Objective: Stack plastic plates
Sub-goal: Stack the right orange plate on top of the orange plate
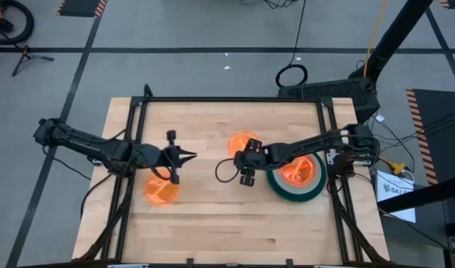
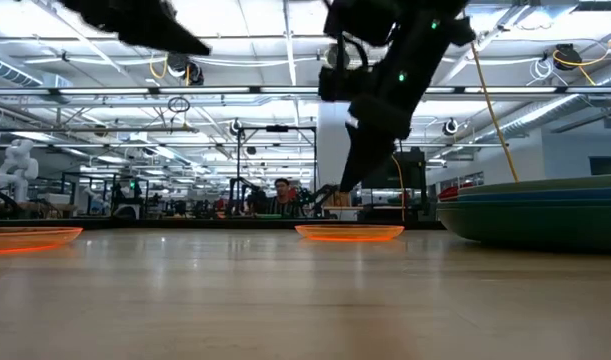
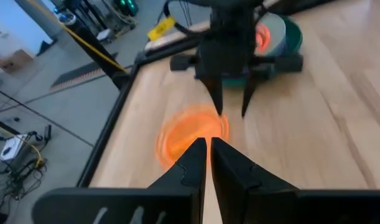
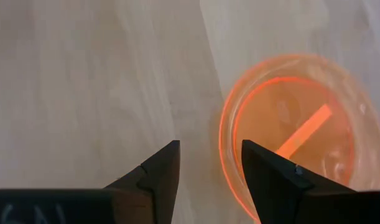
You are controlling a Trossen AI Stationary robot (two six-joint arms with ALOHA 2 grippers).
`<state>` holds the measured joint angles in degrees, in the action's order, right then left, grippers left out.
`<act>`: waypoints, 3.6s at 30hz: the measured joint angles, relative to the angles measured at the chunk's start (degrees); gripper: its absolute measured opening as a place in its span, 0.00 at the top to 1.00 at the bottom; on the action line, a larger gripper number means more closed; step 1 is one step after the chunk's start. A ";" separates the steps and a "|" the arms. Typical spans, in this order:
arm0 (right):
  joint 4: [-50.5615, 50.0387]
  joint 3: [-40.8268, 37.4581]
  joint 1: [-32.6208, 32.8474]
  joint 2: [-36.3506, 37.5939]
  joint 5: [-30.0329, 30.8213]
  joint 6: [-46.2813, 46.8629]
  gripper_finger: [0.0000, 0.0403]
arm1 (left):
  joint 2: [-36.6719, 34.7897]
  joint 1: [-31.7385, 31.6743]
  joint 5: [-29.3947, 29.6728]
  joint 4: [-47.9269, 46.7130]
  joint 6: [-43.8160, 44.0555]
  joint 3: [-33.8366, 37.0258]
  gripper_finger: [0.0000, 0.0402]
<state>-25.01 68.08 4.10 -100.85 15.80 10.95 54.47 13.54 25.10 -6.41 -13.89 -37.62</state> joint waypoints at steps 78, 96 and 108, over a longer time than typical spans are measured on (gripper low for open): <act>1.20 -0.15 -3.86 0.40 -3.83 -8.21 1.00 | -5.85 -0.07 0.83 0.06 0.52 3.34 0.92; -12.80 -0.09 5.50 12.15 7.67 -4.40 1.00 | -5.84 -0.07 0.83 -1.11 1.60 3.34 0.92; -35.58 -0.03 16.64 19.58 9.67 20.08 1.00 | -5.85 -0.07 0.81 -1.10 2.60 3.34 0.92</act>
<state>-60.60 68.05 20.74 -81.27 25.46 31.03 48.62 13.47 25.91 -7.51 -11.29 -34.28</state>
